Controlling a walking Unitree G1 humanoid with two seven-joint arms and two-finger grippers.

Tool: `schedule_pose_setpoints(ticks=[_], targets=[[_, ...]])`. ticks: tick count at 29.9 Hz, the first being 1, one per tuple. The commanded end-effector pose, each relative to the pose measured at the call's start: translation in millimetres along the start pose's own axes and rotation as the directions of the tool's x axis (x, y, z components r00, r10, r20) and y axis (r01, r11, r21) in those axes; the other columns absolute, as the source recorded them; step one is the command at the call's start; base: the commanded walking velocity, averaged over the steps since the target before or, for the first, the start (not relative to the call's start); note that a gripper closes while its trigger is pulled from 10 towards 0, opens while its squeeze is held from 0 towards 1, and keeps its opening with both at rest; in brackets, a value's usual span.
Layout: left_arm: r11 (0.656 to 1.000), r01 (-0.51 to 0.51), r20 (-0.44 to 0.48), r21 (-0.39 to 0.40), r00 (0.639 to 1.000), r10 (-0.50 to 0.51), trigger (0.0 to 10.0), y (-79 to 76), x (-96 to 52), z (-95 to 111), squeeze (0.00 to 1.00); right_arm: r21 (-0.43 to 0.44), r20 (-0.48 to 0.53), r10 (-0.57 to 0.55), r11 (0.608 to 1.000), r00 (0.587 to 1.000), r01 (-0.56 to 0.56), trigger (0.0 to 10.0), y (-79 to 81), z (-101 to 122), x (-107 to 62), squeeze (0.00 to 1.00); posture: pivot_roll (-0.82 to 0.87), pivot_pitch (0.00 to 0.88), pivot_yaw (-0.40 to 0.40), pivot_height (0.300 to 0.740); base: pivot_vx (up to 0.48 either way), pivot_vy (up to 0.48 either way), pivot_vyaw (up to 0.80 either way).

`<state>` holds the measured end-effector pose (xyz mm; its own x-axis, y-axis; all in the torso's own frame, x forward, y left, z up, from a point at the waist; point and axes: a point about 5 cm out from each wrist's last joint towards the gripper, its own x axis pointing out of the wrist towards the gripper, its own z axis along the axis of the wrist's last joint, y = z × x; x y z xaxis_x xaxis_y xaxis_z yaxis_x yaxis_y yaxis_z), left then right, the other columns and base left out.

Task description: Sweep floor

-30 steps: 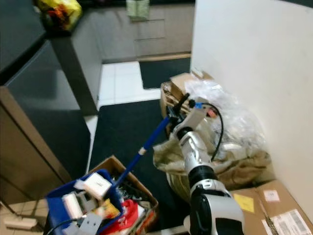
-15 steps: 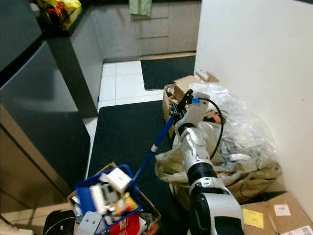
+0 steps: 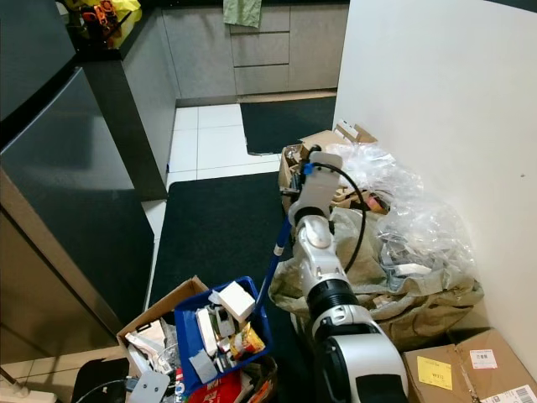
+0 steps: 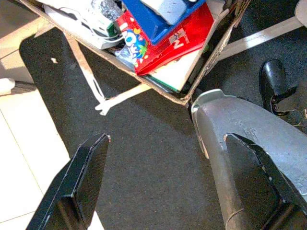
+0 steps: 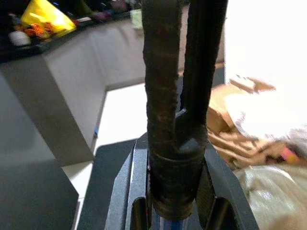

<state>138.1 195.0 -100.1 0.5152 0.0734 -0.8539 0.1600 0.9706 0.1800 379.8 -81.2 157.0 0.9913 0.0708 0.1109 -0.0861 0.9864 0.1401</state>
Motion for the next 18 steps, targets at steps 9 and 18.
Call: schedule_pose_setpoints(ticks=[9,18], targets=[[1.0,0.0,-0.013,0.015,1.0,0.0,10.0,-0.1,-0.1,-1.8,0.0,-0.088,0.211,0.187,0.981,0.96,-0.171,10.0,44.4,17.9,-14.6,0.0,-0.02,0.005,-0.004,0.74,0.0,0.0,0.0],[1.0,0.002,-0.012,0.016,1.0,-0.002,10.0,-0.3,0.0,-1.2,0.0,-0.117,0.248,0.22,0.974,0.944,-0.196,10.0,58.9,12.8,-26.2,0.0,-0.02,0.005,-0.006,0.74,0.0,0.0,0.0]])
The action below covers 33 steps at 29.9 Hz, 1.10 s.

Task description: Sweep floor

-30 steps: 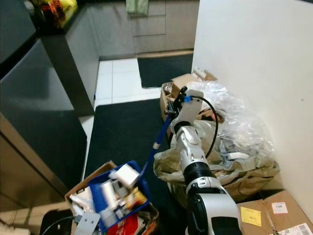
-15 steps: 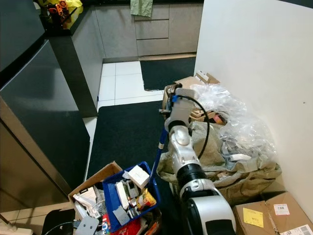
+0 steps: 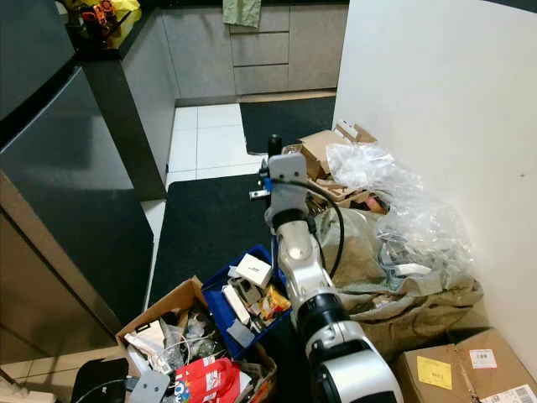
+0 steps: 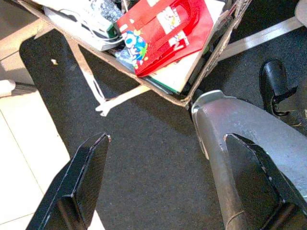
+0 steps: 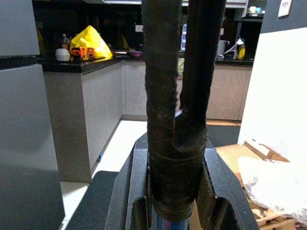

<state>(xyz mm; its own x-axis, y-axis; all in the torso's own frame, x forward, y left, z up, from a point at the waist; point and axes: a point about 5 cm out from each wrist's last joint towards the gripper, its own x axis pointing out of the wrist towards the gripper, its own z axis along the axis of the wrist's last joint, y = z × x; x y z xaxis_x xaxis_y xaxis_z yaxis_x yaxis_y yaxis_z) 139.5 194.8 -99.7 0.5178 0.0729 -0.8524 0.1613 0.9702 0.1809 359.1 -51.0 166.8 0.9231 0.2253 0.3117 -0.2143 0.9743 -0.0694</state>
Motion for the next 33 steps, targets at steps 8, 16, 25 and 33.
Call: schedule_pose_setpoints(ticks=[8,16,25,33], targets=[[1.0,0.001,-0.017,0.013,1.0,-0.001,10.0,-0.3,-0.5,-3.4,0.0,0.099,0.09,0.047,0.994,0.995,-0.056,10.0,33.3,11.7,-7.3,0.0,-0.02,0.004,-0.006,0.74,0.0,0.0,0.0],[1.0,0.001,-0.017,0.016,1.0,-0.001,10.0,0.1,-0.5,-3.5,0.0,0.066,0.138,0.082,0.994,0.987,-0.092,10.0,42.0,14.1,-13.0,0.0,-0.02,0.003,-0.009,0.74,0.0,0.0,0.0],[1.0,0.001,-0.016,0.021,1.0,-0.001,10.0,0.6,-0.5,-3.3,0.0,-0.086,0.239,0.209,0.977,0.948,-0.194,10.0,59.2,24.7,-19.9,0.0,-0.01,0.0,-0.012,0.74,0.0,0.0,0.0],[1.0,-0.001,-0.011,0.024,1.0,0.002,10.0,0.7,0.0,-1.1,0.0,-0.072,0.303,0.249,0.969,0.92,-0.238,10.0,74.8,39.9,-19.7,0.0,-0.01,0.0,-0.019,0.74,0.0,0.0,0.0]])
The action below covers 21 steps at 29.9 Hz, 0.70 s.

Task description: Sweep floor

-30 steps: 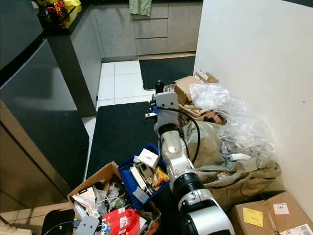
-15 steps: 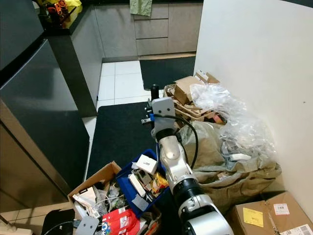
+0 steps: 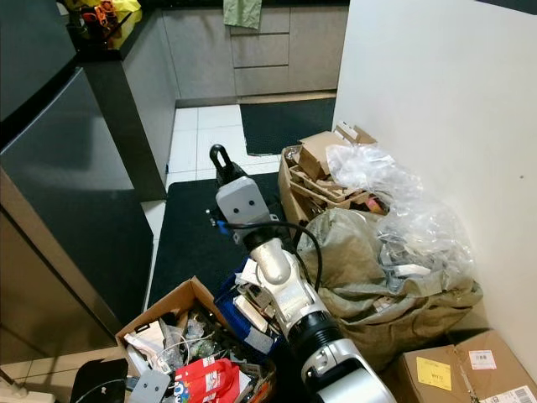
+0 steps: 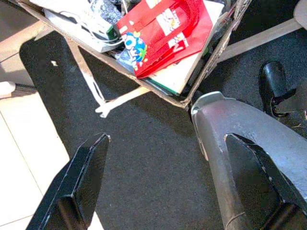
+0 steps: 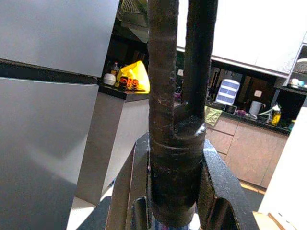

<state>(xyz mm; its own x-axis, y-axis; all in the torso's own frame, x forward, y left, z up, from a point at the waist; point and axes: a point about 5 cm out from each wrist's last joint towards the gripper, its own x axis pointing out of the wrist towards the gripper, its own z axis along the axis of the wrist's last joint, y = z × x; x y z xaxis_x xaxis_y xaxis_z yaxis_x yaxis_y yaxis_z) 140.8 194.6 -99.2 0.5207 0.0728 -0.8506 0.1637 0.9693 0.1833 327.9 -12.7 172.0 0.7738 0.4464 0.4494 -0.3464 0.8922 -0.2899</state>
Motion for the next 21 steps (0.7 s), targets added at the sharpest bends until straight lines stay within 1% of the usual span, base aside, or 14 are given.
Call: schedule_pose_setpoints(ticks=[1,5,7,8,10,12,21], targets=[[1.0,0.0,-0.014,0.02,1.0,0.001,10.0,0.4,-0.2,-2.1,0.0,0.105,0.133,0.001,0.994,0.991,-0.016,10.0,27.9,29.3,10.8,0.0,-0.01,0.0,-0.022,0.74,0.0,0.0,0.0],[1.0,0.001,-0.013,0.02,1.0,0.0,10.0,-0.6,-0.1,-1.7,0.0,0.125,0.13,0.017,0.992,0.991,-0.033,10.0,34.4,29.4,8.9,0.0,0.0,0.0,-0.023,0.74,0.0,0.0,0.0],[1.0,0.001,-0.013,0.02,1.0,0.0,10.0,-0.6,-0.1,-1.7,0.0,0.125,0.13,0.017,0.992,0.991,-0.033,10.0,34.4,29.4,8.9,0.0,0.0,0.0,-0.023,0.74,0.0,0.0,0.0],[1.0,0.001,-0.013,0.019,1.0,-0.001,10.0,-1.0,-0.1,-1.9,0.0,0.135,0.126,0.023,0.99,0.992,-0.04,10.0,37.7,28.8,7.4,0.0,0.0,0.0,-0.023,0.74,0.0,0.0,0.0],[1.0,0.001,-0.013,0.019,1.0,-0.001,10.0,-1.0,-0.1,-1.9,0.0,0.135,0.126,0.023,0.99,0.992,-0.04,10.0,37.7,28.8,7.4,0.0,0.0,0.0,-0.023,0.74,0.0,0.0,0.0],[1.0,0.001,-0.016,0.018,1.0,-0.001,10.0,-1.7,-0.4,-2.9,0.0,0.153,0.12,0.035,0.987,0.992,-0.053,10.0,44.2,28.8,5.0,0.0,0.0,0.0,-0.023,0.74,0.0,0.0,0.0],[1.0,0.001,-0.02,0.017,1.0,0.0,10.0,-2.3,-0.6,-4.3,0.0,0.168,0.125,0.069,0.982,0.99,-0.09,10.0,54.4,31.3,2.0,0.0,0.0,0.0,-0.024,0.74,0.0,0.0,0.0]])
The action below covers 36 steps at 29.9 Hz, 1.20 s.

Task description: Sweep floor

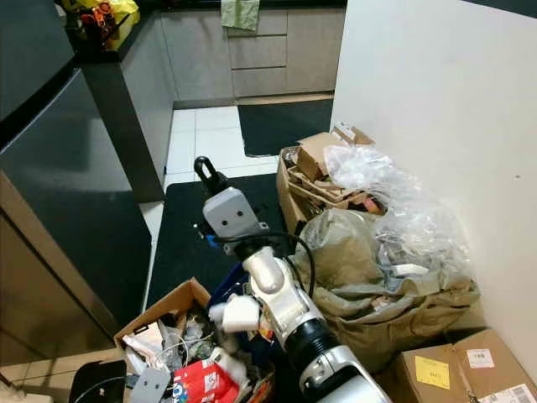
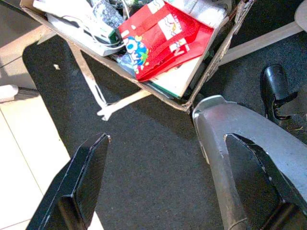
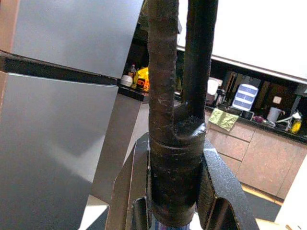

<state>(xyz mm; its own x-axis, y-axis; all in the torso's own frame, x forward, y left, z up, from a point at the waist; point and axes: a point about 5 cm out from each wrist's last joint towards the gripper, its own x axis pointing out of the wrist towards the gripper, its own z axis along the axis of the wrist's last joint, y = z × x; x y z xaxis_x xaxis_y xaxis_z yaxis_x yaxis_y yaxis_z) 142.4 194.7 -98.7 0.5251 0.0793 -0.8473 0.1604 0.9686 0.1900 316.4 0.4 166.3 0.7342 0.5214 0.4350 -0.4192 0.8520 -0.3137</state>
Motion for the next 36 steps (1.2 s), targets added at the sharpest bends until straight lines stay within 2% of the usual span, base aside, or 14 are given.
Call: schedule_pose_setpoints(ticks=[1,17,25,27,36], targets=[[1.0,0.008,-0.024,0.017,1.0,-0.008,10.0,-2.8,-1.0,-5.9,0.0,0.157,0.111,-0.009,0.987,0.994,-0.009,10.0,38.2,28.4,10.8,0.0,0.0,0.0,-0.023,0.74,0.0,0.0,0.0],[1.0,0.005,-0.023,0.02,1.0,-0.005,10.0,-0.9,-1.1,-6.1,0.0,0.199,0.103,-0.021,0.98,0.995,0.0,10.0,38.2,31.9,14.0,0.0,0.0,0.0,-0.016,0.74,0.0,0.0,0.0],[1.0,0.003,-0.023,0.022,1.0,-0.002,10.0,0.5,-1.1,-6.0,0.0,0.229,0.09,-0.054,0.973,0.994,0.032,10.0,32.6,32.9,17.4,0.0,0.0,0.0,-0.018,0.74,0.0,0.0,0.0],[1.0,0.003,-0.021,0.024,1.0,-0.002,10.0,0.5,-1.0,-5.4,0.0,0.239,0.089,-0.082,0.969,0.993,0.058,10.0,26.5,34.5,20.7,0.0,0.01,0.0,-0.02,0.74,0.0,0.0,0.0],[1.0,0.004,-0.019,0.029,1.0,-0.003,10.0,0.6,-0.7,-4.3,0.0,0.262,0.131,-0.116,0.962,0.985,0.078,10.0,18.9,47.3,28.4,0.0,0.01,0.0,-0.02,0.74,0.0,0.0,0.0]])
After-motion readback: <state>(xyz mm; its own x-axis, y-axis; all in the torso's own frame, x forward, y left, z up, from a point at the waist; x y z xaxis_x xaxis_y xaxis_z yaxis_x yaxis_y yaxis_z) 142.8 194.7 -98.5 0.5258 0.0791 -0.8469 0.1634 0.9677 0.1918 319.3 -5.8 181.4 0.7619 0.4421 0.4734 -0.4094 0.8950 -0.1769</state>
